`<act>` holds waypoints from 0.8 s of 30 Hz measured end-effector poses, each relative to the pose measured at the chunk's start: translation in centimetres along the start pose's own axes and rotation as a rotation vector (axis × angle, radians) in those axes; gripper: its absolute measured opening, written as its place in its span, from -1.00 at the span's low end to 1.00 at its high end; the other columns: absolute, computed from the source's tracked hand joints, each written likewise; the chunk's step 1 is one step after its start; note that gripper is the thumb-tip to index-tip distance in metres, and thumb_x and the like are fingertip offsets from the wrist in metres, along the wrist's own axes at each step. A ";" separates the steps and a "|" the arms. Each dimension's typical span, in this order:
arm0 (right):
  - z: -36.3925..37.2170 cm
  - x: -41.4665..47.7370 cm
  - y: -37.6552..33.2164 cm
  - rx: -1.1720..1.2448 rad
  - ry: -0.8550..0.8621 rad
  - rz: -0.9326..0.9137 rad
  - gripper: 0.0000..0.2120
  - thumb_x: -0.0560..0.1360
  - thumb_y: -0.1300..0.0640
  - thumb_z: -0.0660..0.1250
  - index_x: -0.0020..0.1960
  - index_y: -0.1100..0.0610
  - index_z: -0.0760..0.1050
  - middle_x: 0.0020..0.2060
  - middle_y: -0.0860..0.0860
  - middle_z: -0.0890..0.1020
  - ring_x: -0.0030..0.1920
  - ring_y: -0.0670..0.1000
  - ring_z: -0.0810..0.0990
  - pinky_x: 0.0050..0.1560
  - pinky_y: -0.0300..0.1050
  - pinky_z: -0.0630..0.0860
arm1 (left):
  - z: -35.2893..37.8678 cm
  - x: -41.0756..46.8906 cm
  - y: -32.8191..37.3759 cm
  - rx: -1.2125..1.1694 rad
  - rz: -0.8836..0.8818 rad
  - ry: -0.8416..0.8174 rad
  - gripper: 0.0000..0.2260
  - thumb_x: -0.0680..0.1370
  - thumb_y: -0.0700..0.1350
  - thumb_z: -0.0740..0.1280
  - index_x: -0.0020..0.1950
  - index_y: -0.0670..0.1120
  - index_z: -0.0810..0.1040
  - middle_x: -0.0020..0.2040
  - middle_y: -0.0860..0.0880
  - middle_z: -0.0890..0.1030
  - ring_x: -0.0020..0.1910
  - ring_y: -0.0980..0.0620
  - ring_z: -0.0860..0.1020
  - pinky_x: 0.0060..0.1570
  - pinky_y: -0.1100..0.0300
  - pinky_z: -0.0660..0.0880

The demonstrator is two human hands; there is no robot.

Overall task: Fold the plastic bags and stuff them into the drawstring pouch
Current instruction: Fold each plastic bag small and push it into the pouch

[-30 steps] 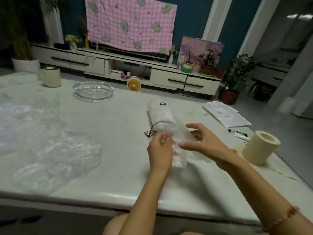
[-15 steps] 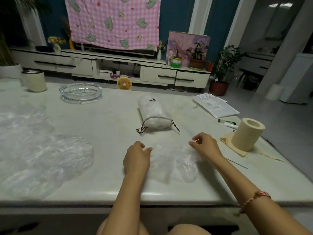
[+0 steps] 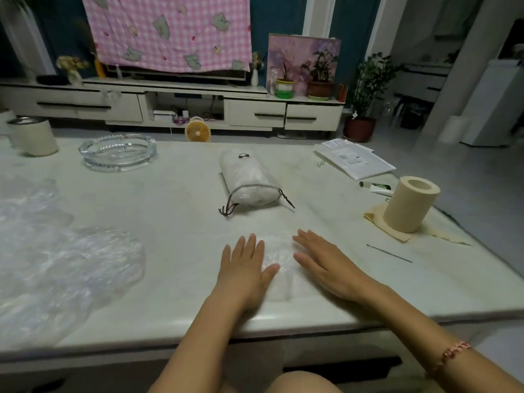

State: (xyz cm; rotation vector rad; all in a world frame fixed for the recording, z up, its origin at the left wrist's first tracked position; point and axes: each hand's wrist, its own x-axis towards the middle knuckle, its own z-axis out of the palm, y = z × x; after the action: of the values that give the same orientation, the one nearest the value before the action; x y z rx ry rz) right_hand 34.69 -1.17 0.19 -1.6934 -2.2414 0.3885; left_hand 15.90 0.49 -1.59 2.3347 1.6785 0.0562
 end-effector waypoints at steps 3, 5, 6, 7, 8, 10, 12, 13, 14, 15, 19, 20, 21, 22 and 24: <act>-1.8 -2.5 0.8 0.228 -0.009 0.010 -0.53 0.47 -0.17 0.33 0.33 -0.24 0.27 0.33 -0.39 0.21 0.32 -0.37 0.21 0.35 -0.32 0.18 | -0.2 0.2 0.2 -0.049 -0.013 0.049 -0.48 0.65 0.12 -0.07 0.55 -0.05 -0.06 0.56 -0.02 -0.14 0.53 -0.01 -0.18 0.45 0.00 -0.24; -1.9 -3.7 1.1 0.191 -0.084 -0.012 -0.59 0.44 -0.13 0.38 0.21 -0.26 0.29 0.26 -0.44 0.21 0.24 -0.42 0.24 0.29 -0.34 0.24 | -0.4 0.6 0.2 -0.113 -0.020 0.117 -0.54 0.65 0.09 -0.02 0.52 -0.04 0.11 0.56 -0.02 0.02 0.53 -0.02 -0.08 0.46 0.00 -0.16; -1.4 -3.9 1.3 0.145 -0.070 -0.038 -0.66 0.46 -0.09 0.38 0.16 -0.21 0.33 0.28 -0.38 0.25 0.25 -0.36 0.28 0.30 -0.31 0.26 | -0.4 0.8 0.3 -0.156 -0.018 0.166 -0.57 0.65 0.07 0.01 0.49 -0.03 0.20 0.54 -0.03 0.12 0.53 -0.03 -0.01 0.46 0.02 -0.09; -0.8 -3.9 1.5 0.113 -0.009 -0.062 -0.76 0.49 -0.06 0.35 0.12 -0.14 0.39 0.29 -0.28 0.33 0.27 -0.27 0.32 0.31 -0.25 0.28 | -0.5 0.8 0.4 -0.209 -0.003 0.238 -0.61 0.65 0.04 0.05 0.45 -0.04 0.29 0.50 -0.03 0.24 0.51 -0.03 0.06 0.45 0.06 -0.03; -0.2 -3.9 1.5 0.085 0.068 -0.074 -0.85 0.52 -0.02 0.32 0.07 -0.06 0.45 0.27 -0.20 0.41 0.26 -0.20 0.37 0.29 -0.20 0.30 | -0.7 0.7 0.8 -0.276 0.026 0.319 -0.65 0.64 0.00 0.09 0.40 -0.05 0.37 0.44 -0.02 0.35 0.49 -0.02 0.14 0.43 0.12 0.04; 0.4 -3.4 1.3 0.021 0.180 -0.071 -0.92 0.55 0.04 0.27 -0.02 0.02 0.50 0.18 -0.13 0.51 0.17 -0.16 0.43 0.23 -0.20 0.33 | -1.4 0.3 1.8 -0.470 0.073 0.426 -0.72 0.62 -0.03 0.16 0.27 -0.07 0.50 0.29 0.00 0.49 0.39 0.02 0.30 0.31 0.24 0.17; 0.2 -2.5 1.3 0.138 0.271 -0.038 -0.91 0.56 0.08 0.27 -0.06 0.07 0.51 0.10 -0.11 0.55 0.09 -0.17 0.47 0.18 -0.20 0.38 | -2.3 -0.4 3.3 -0.670 0.095 0.363 -0.71 0.59 0.07 0.20 0.19 -0.04 0.55 0.19 0.05 0.56 0.26 0.08 0.44 0.20 0.28 0.30; -0.2 -2.1 1.0 0.274 0.319 0.007 -0.90 0.56 0.11 0.27 -0.07 0.10 0.53 0.05 -0.10 0.58 0.05 -0.17 0.49 0.15 -0.19 0.42 | -2.6 -0.7 3.9 -0.753 0.101 0.299 -0.66 0.56 0.15 0.22 0.20 -0.01 0.55 0.17 0.08 0.57 0.22 0.12 0.47 0.17 0.27 0.35; -0.8 -1.6 0.7 0.413 0.364 0.053 -0.89 0.56 0.12 0.27 -0.08 0.12 0.53 -0.02 -0.08 0.61 0.00 -0.13 0.53 0.10 -0.18 0.45 | -2.9 -0.9 4.2 -0.805 0.106 0.241 -0.60 0.51 0.21 0.25 0.23 0.01 0.52 0.17 0.12 0.56 0.20 0.15 0.48 0.15 0.27 0.36; -1.5 -1.0 0.4 0.516 0.414 0.091 -0.89 0.56 0.13 0.26 -0.11 0.12 0.53 -0.12 -0.06 0.62 -0.06 -0.07 0.55 0.04 -0.15 0.46 | -3.2 -1.2 4.6 -0.804 0.116 0.208 -0.52 0.46 0.24 0.31 0.29 0.03 0.48 0.18 0.16 0.52 0.20 0.18 0.46 0.14 0.29 0.34; -4.2 0.9 -0.3 0.581 0.601 0.157 -0.84 0.56 0.14 0.25 -0.19 0.10 0.47 -0.32 0.06 0.57 -0.30 -0.04 0.57 -0.16 -0.04 0.50 | -3.1 -0.9 4.1 -0.623 0.155 0.344 -0.45 0.40 -0.02 0.47 0.35 0.04 0.40 0.19 0.15 0.48 0.20 0.17 0.45 0.13 0.36 0.32; -4.8 1.2 -0.4 0.581 0.614 0.161 -0.84 0.56 0.13 0.26 -0.19 0.11 0.47 -0.35 0.08 0.55 -0.38 -0.13 0.55 -0.23 -0.07 0.50 | -3.0 -0.7 3.6 -0.634 0.153 0.413 -0.56 0.42 -0.13 0.43 0.29 0.01 0.47 0.16 0.12 0.53 0.14 0.17 0.49 0.09 0.42 0.33; -5.2 1.4 -0.4 0.576 0.622 0.174 -0.85 0.56 0.12 0.26 -0.18 0.11 0.47 -0.38 0.06 0.52 -0.47 -0.17 0.51 -0.35 -0.12 0.48 | -3.1 -0.5 3.2 -0.679 0.140 0.461 -0.67 0.43 -0.21 0.38 0.19 0.00 0.54 0.07 0.12 0.58 0.05 0.24 0.53 0.02 0.48 0.34; -5.5 1.4 -0.2 0.568 0.625 0.203 -0.85 0.56 0.10 0.26 -0.18 0.09 0.47 -0.42 0.05 0.49 -0.52 -0.16 0.47 -0.46 -0.17 0.44 | -3.1 -0.3 3.0 -0.766 0.125 0.480 -0.74 0.44 -0.25 0.36 0.06 0.02 0.59 -0.03 0.14 0.61 -0.06 0.31 0.55 -0.03 0.51 0.36; -5.9 1.6 0.4 0.585 0.602 0.274 -0.86 0.56 0.07 0.27 -0.14 0.10 0.48 -0.45 0.01 0.47 -0.55 -0.13 0.40 -0.56 -0.23 0.34 | -3.6 -0.1 2.7 -1.048 0.075 0.468 -0.85 0.48 -0.23 0.36 -0.12 0.03 0.60 -0.20 0.09 0.64 -0.25 0.25 0.59 -0.14 0.37 0.50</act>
State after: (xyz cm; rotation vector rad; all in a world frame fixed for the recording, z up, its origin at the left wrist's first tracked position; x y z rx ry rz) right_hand 36.98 0.70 5.61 -1.5228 -1.3102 0.4606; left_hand 17.69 0.29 2.49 1.5968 1.2167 1.2395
